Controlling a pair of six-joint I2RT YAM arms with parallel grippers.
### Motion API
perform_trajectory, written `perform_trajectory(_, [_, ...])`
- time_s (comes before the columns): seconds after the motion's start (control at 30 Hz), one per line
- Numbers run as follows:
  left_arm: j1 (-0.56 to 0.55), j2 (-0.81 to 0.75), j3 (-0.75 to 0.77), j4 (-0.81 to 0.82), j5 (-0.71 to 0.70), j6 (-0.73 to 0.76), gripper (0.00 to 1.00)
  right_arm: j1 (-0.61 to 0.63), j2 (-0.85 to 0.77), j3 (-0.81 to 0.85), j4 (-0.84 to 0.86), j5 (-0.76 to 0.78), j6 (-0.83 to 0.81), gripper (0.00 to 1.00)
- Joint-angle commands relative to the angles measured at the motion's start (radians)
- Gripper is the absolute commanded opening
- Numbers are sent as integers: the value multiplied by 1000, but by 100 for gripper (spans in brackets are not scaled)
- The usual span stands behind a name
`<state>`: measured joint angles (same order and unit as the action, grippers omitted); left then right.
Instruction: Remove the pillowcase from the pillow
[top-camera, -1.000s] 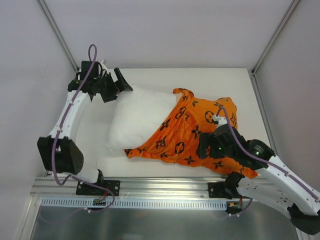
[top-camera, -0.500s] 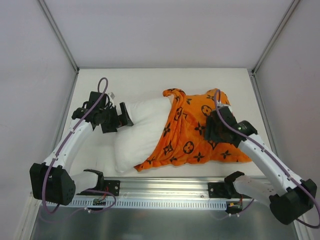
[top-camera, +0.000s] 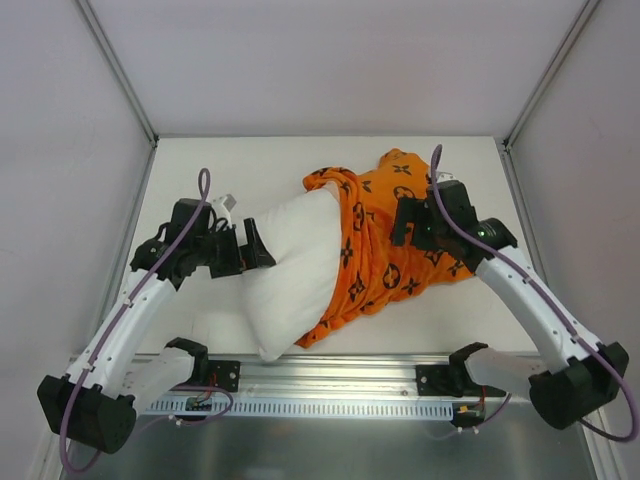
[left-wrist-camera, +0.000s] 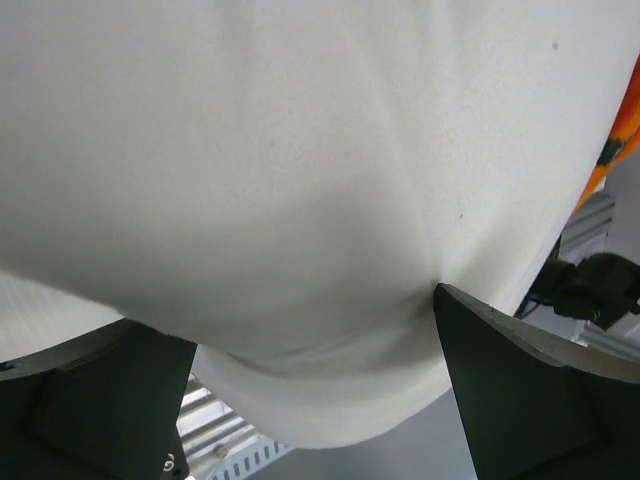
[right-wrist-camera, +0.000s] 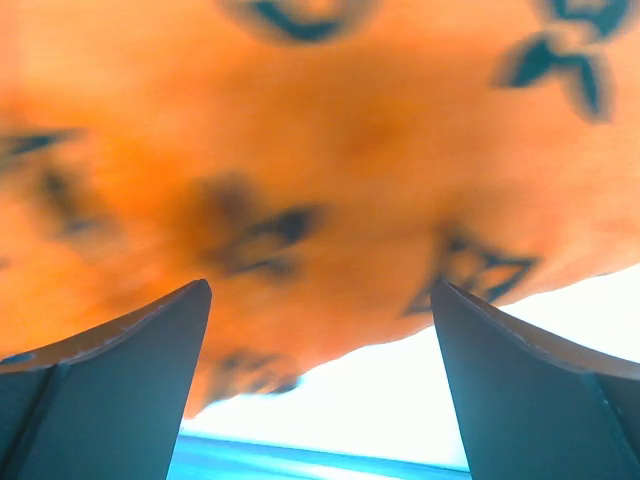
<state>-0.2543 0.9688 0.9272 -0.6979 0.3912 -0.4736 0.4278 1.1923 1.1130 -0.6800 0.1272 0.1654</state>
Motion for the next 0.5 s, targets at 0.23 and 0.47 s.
perform_trajectory(0.23, [-95, 145, -56, 52, 22, -99, 29, 459, -67, -36, 69, 133, 172, 96])
perform_trajectory(0.47, [-92, 266, 133, 52, -40, -96, 0, 490, 88, -81, 141, 114, 200, 91])
